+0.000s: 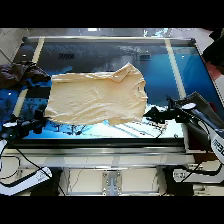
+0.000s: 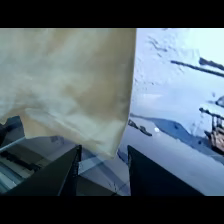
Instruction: Fold the shirts.
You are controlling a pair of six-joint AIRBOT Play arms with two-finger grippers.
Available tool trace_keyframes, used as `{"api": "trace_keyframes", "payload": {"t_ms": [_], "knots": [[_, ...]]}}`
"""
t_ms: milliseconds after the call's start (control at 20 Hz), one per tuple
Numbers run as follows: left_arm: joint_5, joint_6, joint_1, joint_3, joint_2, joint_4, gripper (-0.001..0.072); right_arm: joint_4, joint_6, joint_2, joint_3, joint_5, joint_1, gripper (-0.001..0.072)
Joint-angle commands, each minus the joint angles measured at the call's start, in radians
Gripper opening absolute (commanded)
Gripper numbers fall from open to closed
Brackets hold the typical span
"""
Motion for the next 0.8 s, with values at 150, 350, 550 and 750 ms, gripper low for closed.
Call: {"api": "trace_keyframes", "payload": {"t_ms": [150,350,550,750], "knots": [[-0.016,0.028,0.0,0.001,0.001,0.0,0.0011,0.118,-0.04,-0.091,-0.005,-0.178,0.154,0.0317],[-0.028,0.033,0.0,0.003,0.052,0.0,0.001,0.199,-0.118,-0.085,0.077,-0.071,0.195,0.0018],[-0.158,0.234,0.036,0.107,0.346,0.005,0.0008,0.165,-0.108,0.077,0.236,0.19,0.194,0.0016],[-0.31,0.236,0.127,0.332,0.724,0.191,0.0007,-0.033,0.06,0.43,0.446,0.328,0.195,0.0016]]}}
